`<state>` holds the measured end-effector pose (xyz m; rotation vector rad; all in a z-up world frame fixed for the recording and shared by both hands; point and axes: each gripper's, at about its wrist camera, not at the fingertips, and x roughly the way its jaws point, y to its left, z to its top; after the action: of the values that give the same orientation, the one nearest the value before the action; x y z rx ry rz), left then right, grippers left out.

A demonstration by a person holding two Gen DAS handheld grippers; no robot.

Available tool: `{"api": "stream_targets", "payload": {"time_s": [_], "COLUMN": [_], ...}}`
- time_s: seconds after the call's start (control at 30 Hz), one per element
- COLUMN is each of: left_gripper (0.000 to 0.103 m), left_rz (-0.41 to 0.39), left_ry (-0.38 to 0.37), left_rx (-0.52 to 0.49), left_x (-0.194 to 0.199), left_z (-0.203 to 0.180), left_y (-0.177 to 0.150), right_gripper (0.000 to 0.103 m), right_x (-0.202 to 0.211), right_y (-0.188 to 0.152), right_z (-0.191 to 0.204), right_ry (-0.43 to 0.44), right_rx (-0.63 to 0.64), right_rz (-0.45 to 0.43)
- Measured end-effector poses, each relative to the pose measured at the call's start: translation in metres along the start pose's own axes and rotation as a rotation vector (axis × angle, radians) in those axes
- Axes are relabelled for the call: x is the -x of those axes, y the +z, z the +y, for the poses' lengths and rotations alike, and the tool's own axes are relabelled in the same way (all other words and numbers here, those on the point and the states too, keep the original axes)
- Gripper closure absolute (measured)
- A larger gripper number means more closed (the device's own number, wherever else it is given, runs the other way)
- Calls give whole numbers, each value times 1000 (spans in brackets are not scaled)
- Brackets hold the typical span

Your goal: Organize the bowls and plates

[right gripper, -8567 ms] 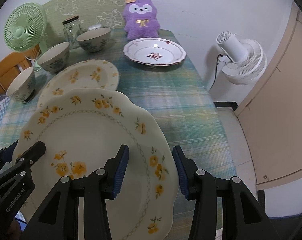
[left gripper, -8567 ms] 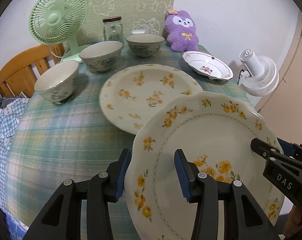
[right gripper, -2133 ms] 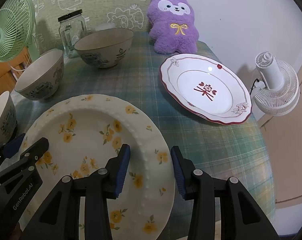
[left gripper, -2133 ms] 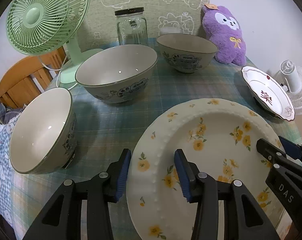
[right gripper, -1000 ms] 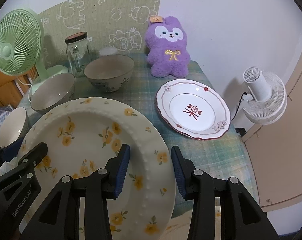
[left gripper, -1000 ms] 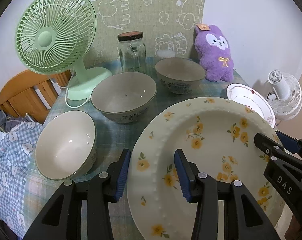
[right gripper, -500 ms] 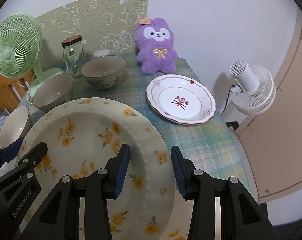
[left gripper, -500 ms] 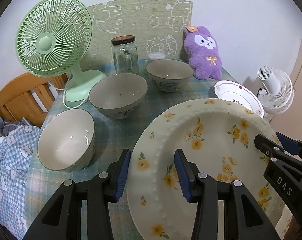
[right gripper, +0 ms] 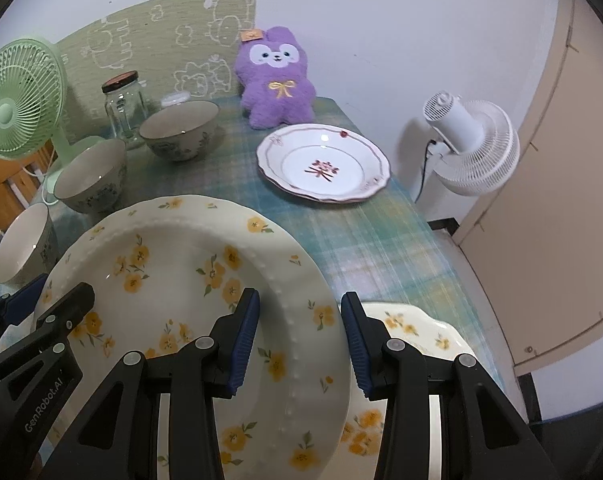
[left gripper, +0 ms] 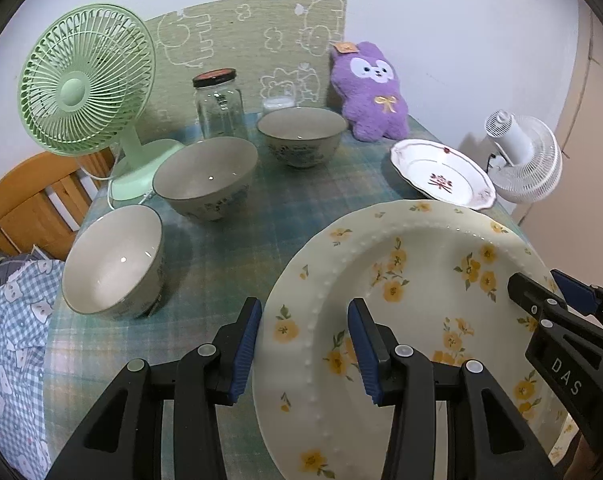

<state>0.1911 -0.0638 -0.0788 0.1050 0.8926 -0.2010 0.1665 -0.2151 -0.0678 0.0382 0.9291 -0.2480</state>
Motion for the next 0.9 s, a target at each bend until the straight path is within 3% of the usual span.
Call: {"api": "stream_targets", "payload": {"time_s": [0.9], "left_gripper": [58], "left_rz": [43], "left_ry": [19], "left_rx": [51], "left_x": [14], "left_z": [-91], "left_y": [-38], "right_gripper": [58], "right_x": [0], "right_y": [-41], "right_z": [-93], "right_ry": [26], "right_rx": [37], "right_rz": [44]}}
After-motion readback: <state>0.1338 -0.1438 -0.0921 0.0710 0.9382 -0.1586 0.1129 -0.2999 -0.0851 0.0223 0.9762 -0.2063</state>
